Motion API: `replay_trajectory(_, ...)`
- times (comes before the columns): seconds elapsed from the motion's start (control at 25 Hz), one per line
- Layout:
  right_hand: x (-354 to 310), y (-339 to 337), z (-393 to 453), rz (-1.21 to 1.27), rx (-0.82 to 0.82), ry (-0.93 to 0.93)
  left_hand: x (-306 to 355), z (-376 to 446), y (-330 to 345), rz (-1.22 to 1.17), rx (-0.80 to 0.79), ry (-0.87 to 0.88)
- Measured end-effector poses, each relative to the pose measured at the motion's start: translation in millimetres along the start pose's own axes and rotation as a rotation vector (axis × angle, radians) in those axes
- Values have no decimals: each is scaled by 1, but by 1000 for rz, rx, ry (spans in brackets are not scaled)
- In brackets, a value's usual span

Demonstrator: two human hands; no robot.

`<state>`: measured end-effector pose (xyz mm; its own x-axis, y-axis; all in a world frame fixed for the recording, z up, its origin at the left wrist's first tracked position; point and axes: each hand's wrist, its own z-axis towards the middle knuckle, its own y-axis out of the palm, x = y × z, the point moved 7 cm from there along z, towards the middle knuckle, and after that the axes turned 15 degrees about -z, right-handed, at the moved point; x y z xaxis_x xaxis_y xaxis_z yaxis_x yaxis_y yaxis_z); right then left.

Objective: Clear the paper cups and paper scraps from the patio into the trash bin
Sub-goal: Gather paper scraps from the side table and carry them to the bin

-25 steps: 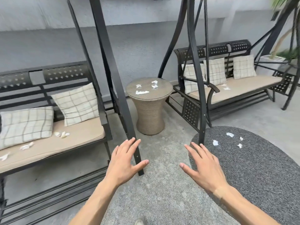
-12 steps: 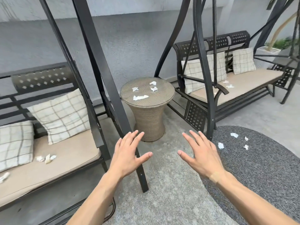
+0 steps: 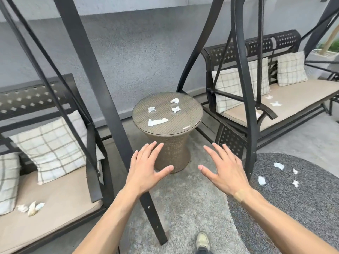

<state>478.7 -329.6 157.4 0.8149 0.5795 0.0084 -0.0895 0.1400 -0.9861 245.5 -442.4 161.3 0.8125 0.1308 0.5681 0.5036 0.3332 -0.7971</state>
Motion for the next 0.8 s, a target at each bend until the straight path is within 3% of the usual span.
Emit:
replay_trajectory(0.36,83,32,175,69,-54,-43,-6,166,39,-1,51,-111)
replay_trajectory(0.8,81,90,322,108,-107,-111,-79,280,70,-19,73,-241)
